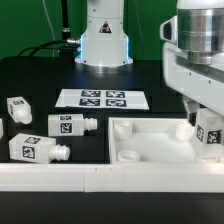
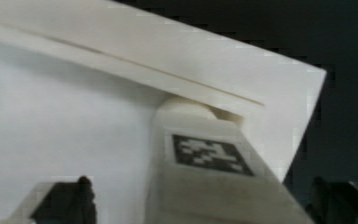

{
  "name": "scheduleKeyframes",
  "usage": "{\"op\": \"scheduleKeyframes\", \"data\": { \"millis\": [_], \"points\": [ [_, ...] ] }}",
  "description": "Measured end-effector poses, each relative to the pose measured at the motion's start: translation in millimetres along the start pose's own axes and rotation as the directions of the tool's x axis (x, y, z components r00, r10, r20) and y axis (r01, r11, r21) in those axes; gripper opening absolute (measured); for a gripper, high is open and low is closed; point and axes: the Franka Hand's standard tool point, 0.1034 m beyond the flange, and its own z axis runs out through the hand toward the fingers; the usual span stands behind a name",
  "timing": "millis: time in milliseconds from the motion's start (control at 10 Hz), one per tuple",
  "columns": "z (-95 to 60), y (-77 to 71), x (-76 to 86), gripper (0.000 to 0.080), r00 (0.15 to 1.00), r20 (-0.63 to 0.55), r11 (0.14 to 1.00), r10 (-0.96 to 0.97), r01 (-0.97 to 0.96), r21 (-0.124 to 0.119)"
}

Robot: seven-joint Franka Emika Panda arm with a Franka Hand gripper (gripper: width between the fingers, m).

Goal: Assemble one leg

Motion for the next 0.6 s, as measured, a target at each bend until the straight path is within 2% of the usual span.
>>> {"op": "scheduleKeyframes", "data": {
  "millis": [100,200,300,500,600],
  "points": [
    [-0.4,1.2,-5.4,0.0622,0.996,0.021,0.996,-0.088,0.088,-0.018],
    [-3.1,0.0,-5.5,0.0645,0.983,0.019,0.983,-0.181,0.181,-0.010],
    [-8.7,-2.4,-4.6,0.0645,0.980,-0.009,0.980,-0.197,0.197,0.016],
    [-7.0,-0.1,-2.3,0.0648,0.943,-0.010,0.943,-0.333,0.333,0.011],
    [-6.6,0.5,-2.2,0.0648,0.884,-0.018,0.884,-0.468,0.468,-0.005]
  ]
}}
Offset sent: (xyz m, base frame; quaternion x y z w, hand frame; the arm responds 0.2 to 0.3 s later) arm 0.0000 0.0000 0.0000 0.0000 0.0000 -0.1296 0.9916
